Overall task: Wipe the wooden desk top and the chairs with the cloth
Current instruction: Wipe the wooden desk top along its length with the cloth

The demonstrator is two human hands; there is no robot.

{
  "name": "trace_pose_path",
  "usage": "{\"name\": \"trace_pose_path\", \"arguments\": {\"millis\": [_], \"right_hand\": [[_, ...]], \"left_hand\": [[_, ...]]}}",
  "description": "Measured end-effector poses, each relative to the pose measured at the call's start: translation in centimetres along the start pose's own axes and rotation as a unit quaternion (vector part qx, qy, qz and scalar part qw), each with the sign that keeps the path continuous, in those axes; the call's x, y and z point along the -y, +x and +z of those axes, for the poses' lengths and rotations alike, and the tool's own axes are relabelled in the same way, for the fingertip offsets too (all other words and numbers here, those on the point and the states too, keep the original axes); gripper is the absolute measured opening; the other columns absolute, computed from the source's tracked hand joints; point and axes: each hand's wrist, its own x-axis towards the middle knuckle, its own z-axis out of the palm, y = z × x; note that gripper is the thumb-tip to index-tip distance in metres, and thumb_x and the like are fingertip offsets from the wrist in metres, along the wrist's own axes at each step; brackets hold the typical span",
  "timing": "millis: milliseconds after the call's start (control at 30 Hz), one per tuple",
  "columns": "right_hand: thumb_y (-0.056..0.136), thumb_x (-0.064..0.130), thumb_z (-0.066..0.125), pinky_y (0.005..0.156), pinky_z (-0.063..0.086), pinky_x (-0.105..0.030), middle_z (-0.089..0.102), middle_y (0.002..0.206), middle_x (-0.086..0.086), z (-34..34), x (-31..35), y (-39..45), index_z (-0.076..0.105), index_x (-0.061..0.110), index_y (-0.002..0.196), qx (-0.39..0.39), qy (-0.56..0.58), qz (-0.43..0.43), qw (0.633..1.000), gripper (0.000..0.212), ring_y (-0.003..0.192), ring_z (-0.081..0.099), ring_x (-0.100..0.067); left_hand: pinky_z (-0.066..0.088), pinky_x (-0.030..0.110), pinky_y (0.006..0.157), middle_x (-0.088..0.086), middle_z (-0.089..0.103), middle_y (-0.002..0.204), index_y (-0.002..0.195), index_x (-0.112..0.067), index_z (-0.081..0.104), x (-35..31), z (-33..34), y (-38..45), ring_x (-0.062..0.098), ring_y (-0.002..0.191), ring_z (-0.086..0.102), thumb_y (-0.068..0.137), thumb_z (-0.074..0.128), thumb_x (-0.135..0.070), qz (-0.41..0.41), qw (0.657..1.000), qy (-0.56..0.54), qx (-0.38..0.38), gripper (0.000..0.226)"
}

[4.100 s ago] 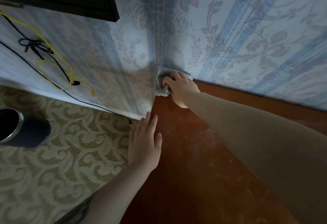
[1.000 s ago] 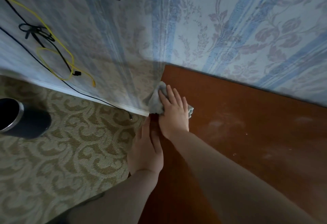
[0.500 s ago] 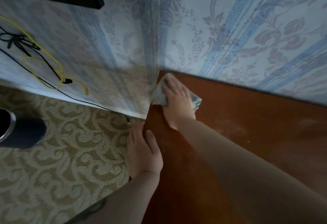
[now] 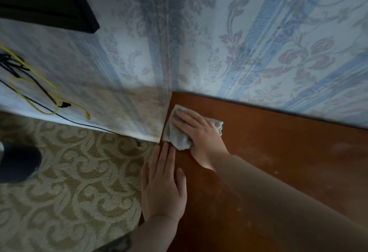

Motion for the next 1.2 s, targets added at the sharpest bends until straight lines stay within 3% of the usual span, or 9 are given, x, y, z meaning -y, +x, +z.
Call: {"name": "trace_pose_path", "arguments": {"millis": [100, 300, 533, 600, 733, 833, 967, 1133, 1200], "right_hand": [[0.078, -0.005, 0.055, 0.116, 0.011, -0.03, 0.03, 0.153, 0.02, -2.0, -3.3, -0.8, 0.04, 0.035, 0.144, 0.041, 0.025, -0.016, 0.999, 0.078, 0.142, 0.019, -0.005], [0.079, 0.007, 0.051, 0.111, 0.015, -0.036, 0.032, 0.151, 0.015, 0.0, 1.7, 5.5, 0.039, 0.033, 0.144, -0.108, 0.056, 0.261, 0.958, 0.071, 0.136, 0.022, -0.017], [0.075, -0.005, 0.052, 0.109, 0.013, -0.027, 0.04, 0.147, 0.017, -0.8, -1.1, 0.1, 0.047, 0.032, 0.14, 0.03, 0.042, -0.02, 0.998, 0.076, 0.135, 0.026, -0.009], [0.076, -0.008, 0.048, 0.111, 0.01, -0.026, 0.038, 0.147, 0.021, -2.0, -2.6, 1.5, 0.048, 0.035, 0.139, 0.036, 0.044, 0.032, 0.998, 0.076, 0.135, 0.025, -0.008], [0.082, 0.005, 0.048, 0.111, 0.014, -0.033, 0.034, 0.15, 0.019, -0.8, 1.5, 3.5, 0.047, 0.035, 0.139, -0.075, 0.074, 0.184, 0.977, 0.065, 0.135, 0.023, -0.012], [0.082, 0.013, 0.053, 0.11, 0.014, -0.033, 0.033, 0.151, 0.015, 1.8, 4.4, 0.0, 0.043, 0.033, 0.142, -0.047, 0.053, 0.08, 0.994, 0.064, 0.137, 0.022, -0.013], [0.08, 0.0, 0.052, 0.112, 0.009, -0.03, 0.029, 0.151, 0.023, -0.8, -0.2, -1.4, 0.038, 0.04, 0.144, 0.069, 0.024, -0.029, 0.997, 0.076, 0.139, 0.017, -0.005], [0.082, 0.007, 0.049, 0.113, 0.005, -0.033, 0.022, 0.155, 0.018, 0.0, 1.5, 1.8, 0.037, 0.037, 0.145, -0.047, 0.047, 0.19, 0.98, 0.07, 0.141, 0.012, -0.009], [0.085, 0.012, 0.049, 0.112, 0.001, -0.034, 0.018, 0.158, 0.014, 1.2, 4.5, 2.2, 0.034, 0.034, 0.147, -0.056, 0.059, 0.199, 0.977, 0.067, 0.143, 0.006, -0.01]], "left_hand": [[0.02, 0.041, 0.112, -0.004, 0.036, 0.152, 0.144, -0.019, 0.043, -0.1, 0.0, -0.1, 0.015, 0.143, 0.026, 0.095, 0.027, -0.038, -0.001, 1.0, -0.001, 0.01, 0.054], [0.021, 0.037, 0.112, -0.008, 0.036, 0.152, 0.143, -0.022, 0.044, -0.1, 0.1, 0.0, 0.012, 0.142, 0.027, 0.094, 0.028, -0.038, -0.016, 1.0, -0.008, 0.004, 0.054], [0.025, 0.039, 0.114, -0.007, 0.034, 0.153, 0.144, -0.021, 0.041, -0.1, 0.2, -0.1, 0.011, 0.144, 0.022, 0.094, 0.026, -0.04, -0.014, 1.0, -0.025, -0.001, 0.055], [0.026, 0.041, 0.114, -0.008, 0.033, 0.154, 0.144, -0.022, 0.041, -0.1, 0.3, -0.1, 0.009, 0.144, 0.02, 0.094, 0.026, -0.04, -0.011, 0.999, -0.04, -0.005, 0.055], [0.031, 0.043, 0.112, -0.007, 0.034, 0.153, 0.143, -0.021, 0.043, 0.1, 0.4, 0.0, 0.01, 0.144, 0.022, 0.094, 0.026, -0.038, -0.009, 0.998, -0.058, -0.022, 0.055], [0.032, 0.04, 0.112, -0.005, 0.036, 0.152, 0.142, -0.02, 0.044, 0.2, 0.3, 0.0, 0.011, 0.143, 0.025, 0.095, 0.024, -0.04, -0.017, 0.997, -0.074, -0.03, 0.055], [0.028, 0.035, 0.108, -0.003, 0.04, 0.15, 0.139, -0.017, 0.049, 0.0, 0.0, -0.1, 0.015, 0.141, 0.032, 0.094, 0.024, -0.039, -0.038, 0.994, -0.096, -0.038, 0.056], [0.036, 0.035, 0.103, -0.011, 0.032, 0.154, 0.144, -0.022, 0.042, -0.3, -0.4, -0.1, 0.014, 0.14, 0.033, 0.093, 0.023, -0.04, -0.062, 0.988, -0.136, -0.037, 0.057], [0.04, 0.034, 0.098, -0.008, 0.033, 0.153, 0.145, -0.022, 0.039, -0.3, -0.7, 0.0, 0.016, 0.137, 0.037, 0.094, 0.028, -0.036, -0.097, 0.983, -0.154, -0.028, 0.054]]}}
